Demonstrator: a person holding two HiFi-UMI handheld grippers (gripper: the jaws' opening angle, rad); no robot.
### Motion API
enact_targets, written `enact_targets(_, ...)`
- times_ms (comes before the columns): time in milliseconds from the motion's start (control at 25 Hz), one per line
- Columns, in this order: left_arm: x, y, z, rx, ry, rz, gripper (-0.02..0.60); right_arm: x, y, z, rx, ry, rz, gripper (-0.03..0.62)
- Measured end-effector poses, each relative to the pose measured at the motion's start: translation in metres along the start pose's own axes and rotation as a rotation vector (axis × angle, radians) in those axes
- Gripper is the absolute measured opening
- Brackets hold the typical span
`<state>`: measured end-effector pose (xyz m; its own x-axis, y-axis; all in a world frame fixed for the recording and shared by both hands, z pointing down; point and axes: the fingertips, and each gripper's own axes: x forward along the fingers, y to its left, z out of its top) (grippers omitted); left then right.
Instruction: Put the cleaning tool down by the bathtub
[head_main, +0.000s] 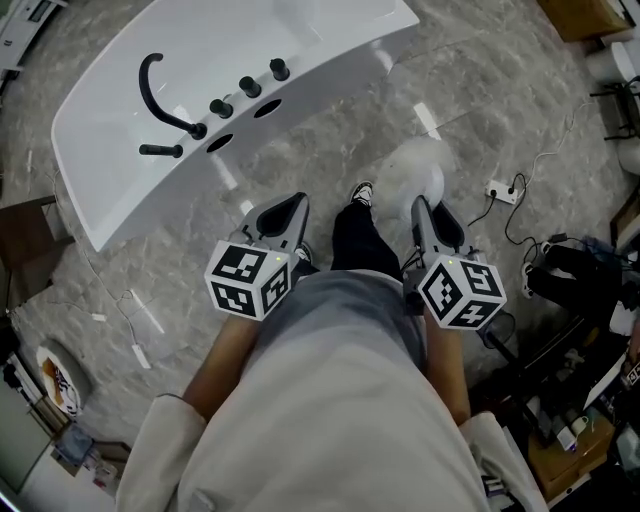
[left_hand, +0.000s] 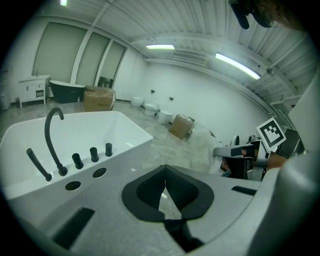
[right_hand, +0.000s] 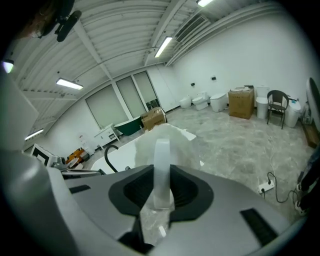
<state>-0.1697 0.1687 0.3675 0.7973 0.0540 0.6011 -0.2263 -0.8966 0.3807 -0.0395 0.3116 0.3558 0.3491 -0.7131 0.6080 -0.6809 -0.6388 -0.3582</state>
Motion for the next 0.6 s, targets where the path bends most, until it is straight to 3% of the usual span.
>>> enact_targets(440,0.1,-0.025,0.065,-0.042,-0.002,0.075,0.005,0.073,-0.074,0.072,-0.053,0.076,0.117,0.08)
enact_targets(600,0.12,-0.023,0.077,-0.047,0.0,0.11,0.005,0.096,-0.092,0.087,0.043,0.096,0.168,0.08)
